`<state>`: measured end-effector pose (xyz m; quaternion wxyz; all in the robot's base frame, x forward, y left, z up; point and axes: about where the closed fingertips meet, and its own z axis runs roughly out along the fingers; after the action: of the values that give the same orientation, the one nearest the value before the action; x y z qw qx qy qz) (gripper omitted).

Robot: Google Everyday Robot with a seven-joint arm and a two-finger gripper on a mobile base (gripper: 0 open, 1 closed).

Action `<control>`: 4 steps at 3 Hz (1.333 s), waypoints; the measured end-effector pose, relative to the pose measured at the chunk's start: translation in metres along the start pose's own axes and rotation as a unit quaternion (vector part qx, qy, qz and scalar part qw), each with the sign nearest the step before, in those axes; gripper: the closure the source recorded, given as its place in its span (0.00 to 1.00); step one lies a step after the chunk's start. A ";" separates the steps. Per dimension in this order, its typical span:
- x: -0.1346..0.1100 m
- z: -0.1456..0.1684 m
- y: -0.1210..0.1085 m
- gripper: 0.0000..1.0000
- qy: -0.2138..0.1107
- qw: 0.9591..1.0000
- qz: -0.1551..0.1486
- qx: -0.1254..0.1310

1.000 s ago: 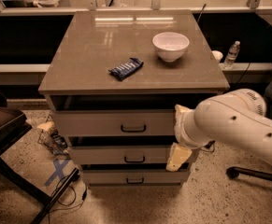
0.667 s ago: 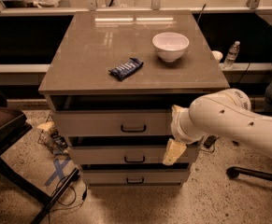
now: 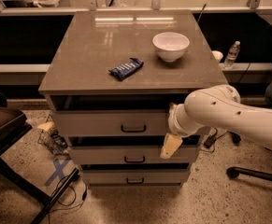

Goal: Open top drawer

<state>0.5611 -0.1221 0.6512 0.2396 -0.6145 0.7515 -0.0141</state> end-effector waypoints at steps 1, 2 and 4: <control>0.004 0.000 -0.030 0.00 0.030 0.999 -0.012 -0.003; 0.004 0.000 -0.031 0.00 0.031 0.999 -0.012 -0.003; 0.000 0.000 -0.017 0.39 0.038 0.999 -0.020 -0.011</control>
Offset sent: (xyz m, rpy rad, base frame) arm 0.0387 -0.0185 0.0153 -0.0986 0.0167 0.0063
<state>0.5768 -0.1257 0.6565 0.2032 -0.6313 0.7477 -0.0341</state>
